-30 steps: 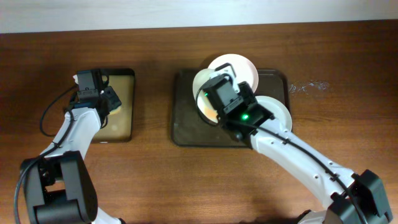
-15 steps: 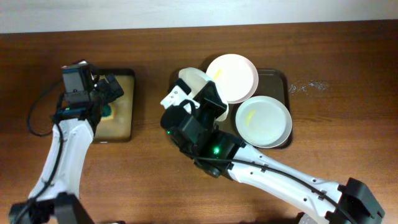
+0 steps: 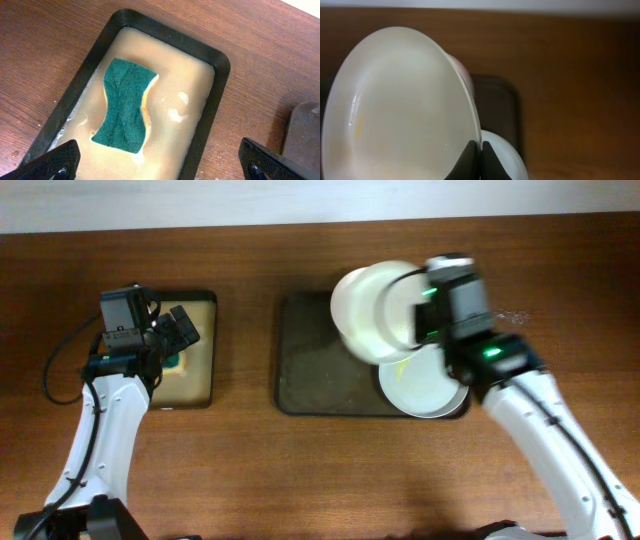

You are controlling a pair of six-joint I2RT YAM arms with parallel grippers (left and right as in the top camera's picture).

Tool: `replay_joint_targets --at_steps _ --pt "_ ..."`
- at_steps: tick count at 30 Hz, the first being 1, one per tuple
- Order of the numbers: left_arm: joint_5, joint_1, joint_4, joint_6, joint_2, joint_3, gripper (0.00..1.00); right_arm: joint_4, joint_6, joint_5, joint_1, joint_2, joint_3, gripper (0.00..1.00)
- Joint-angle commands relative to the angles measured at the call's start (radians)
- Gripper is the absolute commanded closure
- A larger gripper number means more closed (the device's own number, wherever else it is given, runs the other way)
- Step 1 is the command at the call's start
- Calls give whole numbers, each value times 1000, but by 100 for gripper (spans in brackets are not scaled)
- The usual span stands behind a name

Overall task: Clean dirty plates on tray and stack at the side
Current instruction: 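Lift the scrubbed white plate with the right gripper and place it right of the tray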

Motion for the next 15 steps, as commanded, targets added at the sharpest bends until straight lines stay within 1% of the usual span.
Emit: replay_joint_targets --at_steps 1,2,3,5,7,8,9,10,11,12,13,14,15 --pt "11 4 -2 8 0 3 1 -30 106 -235 -296 48 7 96" --pt "11 4 -2 8 0 3 1 -29 169 -256 -395 90 7 96" --pt "11 4 -3 8 0 3 1 -20 229 -267 -465 129 7 96" --pt "10 4 -8 8 0 3 1 10 292 -272 -576 209 7 96" --pt "10 4 -8 8 0 3 0 55 293 -286 -686 315 7 96" --pt "11 4 -8 8 0 3 1 64 280 -308 -710 341 7 96" --pt "11 4 -8 8 0 3 1 92 228 -373 -767 415 7 96" --pt "11 4 -8 8 0 3 1 96 225 -373 -786 455 7 84" --pt "11 4 -8 8 0 3 1 99 225 -374 -788 460 7 73" --pt "11 4 -8 8 0 3 1 100 225 -376 -788 460 8 43" --pt "11 4 -8 8 0 3 1 99 226 -389 -788 452 11 18" --pt "11 4 -8 8 0 3 1 98 226 -400 -788 443 15 9" --pt "11 4 -8 8 0 3 1 92 226 -400 -787 423 21 4"
